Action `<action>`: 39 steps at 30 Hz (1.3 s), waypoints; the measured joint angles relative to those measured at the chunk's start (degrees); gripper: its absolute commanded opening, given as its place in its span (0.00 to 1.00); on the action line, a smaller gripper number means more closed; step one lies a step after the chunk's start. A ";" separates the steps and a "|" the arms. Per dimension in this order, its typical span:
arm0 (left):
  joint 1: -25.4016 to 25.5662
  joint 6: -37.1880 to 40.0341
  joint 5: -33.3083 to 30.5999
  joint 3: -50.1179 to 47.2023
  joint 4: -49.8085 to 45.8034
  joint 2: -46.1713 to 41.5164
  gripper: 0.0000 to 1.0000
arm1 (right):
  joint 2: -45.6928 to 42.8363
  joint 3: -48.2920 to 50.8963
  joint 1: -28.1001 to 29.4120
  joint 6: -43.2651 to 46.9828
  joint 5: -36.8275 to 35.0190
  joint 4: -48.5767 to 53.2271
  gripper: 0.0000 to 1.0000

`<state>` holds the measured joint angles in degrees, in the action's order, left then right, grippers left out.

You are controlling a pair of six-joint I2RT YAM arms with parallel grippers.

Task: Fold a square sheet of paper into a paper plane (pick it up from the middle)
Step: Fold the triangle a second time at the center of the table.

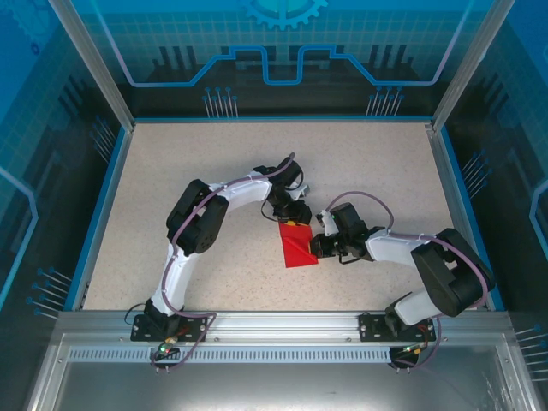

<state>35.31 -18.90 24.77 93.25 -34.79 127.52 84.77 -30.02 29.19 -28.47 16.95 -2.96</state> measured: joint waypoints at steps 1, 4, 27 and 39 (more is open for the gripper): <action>0.00 0.00 0.00 0.00 0.00 0.00 0.38 | 0.00 -0.15 0.00 0.09 -0.02 0.09 0.02; 0.00 0.02 0.00 0.00 0.00 0.00 0.38 | 0.00 -0.66 0.00 0.35 -0.04 0.50 0.02; 0.00 0.96 0.15 0.04 -0.02 0.04 0.38 | 1.73 -1.49 -0.42 1.14 -0.20 1.46 0.02; 0.00 1.07 0.15 0.04 -0.02 0.04 0.38 | 1.03 -1.49 -0.87 1.14 -0.50 1.95 0.02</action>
<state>35.31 -17.82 24.93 93.30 -34.81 127.57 85.80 -31.51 28.32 -27.33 16.45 -1.02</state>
